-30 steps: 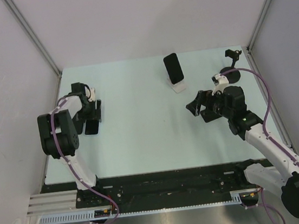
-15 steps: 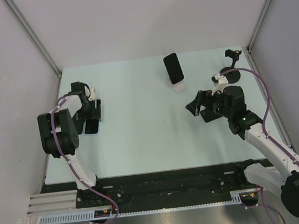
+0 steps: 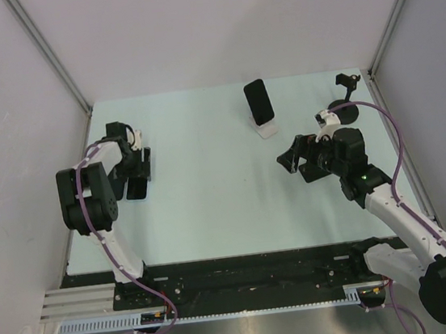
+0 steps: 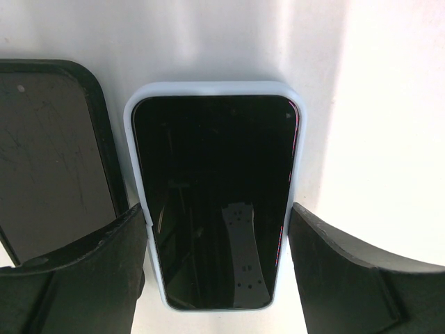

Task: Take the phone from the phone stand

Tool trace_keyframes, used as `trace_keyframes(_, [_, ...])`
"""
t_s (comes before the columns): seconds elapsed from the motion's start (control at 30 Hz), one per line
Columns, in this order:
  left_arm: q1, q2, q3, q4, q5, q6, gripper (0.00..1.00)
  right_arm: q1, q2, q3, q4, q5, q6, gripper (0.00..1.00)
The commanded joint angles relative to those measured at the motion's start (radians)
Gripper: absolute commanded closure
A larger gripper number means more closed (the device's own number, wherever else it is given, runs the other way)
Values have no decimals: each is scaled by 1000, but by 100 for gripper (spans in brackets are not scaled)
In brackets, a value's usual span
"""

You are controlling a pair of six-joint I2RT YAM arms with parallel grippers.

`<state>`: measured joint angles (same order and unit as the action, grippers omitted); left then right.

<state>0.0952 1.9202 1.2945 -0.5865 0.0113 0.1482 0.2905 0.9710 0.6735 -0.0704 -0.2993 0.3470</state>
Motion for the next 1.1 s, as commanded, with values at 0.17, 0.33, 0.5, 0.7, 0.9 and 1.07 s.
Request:
trace_keyframes(0.17, [11, -12, 35, 39, -8, 25, 14, -7, -32, 1, 24, -14, 9, 1])
trace_keyframes(0.33, [12, -18, 34, 36, -7, 22, 12, -8, -41, 1, 21, -14, 10, 1])
trace_keyframes(0.5, [11, -47, 35, 31, 9, 10, 11, -14, -54, 1, 20, -15, 14, 1])
trace_keyframes(0.7, [-3, -165, 26, 27, 62, -32, 9, -37, -84, 3, 11, -12, 21, 1])
trace_keyframes(0.9, [-60, -294, 2, 25, 98, -71, 7, -79, -130, 38, -89, 66, 6, 1])
trace_keyframes(1.07, [-219, -371, -23, 28, 76, -73, 0, -83, -156, 116, -264, 286, 13, 1])
